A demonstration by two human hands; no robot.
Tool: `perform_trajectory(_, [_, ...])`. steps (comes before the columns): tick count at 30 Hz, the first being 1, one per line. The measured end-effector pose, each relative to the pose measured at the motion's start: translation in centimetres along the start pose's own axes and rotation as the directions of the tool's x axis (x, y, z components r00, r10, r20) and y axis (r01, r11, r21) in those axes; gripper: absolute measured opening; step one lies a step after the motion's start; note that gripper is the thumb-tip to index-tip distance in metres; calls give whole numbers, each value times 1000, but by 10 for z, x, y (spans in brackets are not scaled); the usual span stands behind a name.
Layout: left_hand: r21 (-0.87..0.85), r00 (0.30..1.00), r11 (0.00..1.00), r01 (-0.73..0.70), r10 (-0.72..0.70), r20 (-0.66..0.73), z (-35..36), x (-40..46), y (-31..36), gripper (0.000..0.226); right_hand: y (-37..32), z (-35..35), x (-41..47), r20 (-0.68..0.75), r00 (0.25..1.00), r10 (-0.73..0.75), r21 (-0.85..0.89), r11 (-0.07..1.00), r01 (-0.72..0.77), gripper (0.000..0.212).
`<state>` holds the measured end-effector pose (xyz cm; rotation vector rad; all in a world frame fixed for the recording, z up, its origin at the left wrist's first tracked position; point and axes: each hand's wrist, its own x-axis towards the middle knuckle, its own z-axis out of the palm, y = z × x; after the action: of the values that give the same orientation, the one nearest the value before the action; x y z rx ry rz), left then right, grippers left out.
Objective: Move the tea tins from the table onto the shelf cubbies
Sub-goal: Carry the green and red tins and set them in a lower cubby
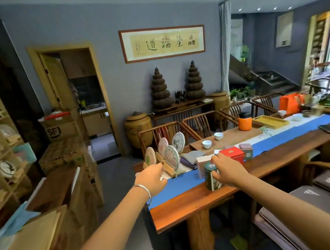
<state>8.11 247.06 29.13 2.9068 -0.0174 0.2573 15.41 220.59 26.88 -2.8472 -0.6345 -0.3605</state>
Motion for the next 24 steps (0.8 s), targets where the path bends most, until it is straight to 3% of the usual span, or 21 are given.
perform_trajectory(14, [-2,982,999,-32,32,188,114,150,103,42,174,50,62,113,993,38,29,999,-42,33])
perform_trajectory(24, [-90,951,993,-75,98,292,203,296,107,47,253,111,150,208,969,132,-3,991,-134,38])
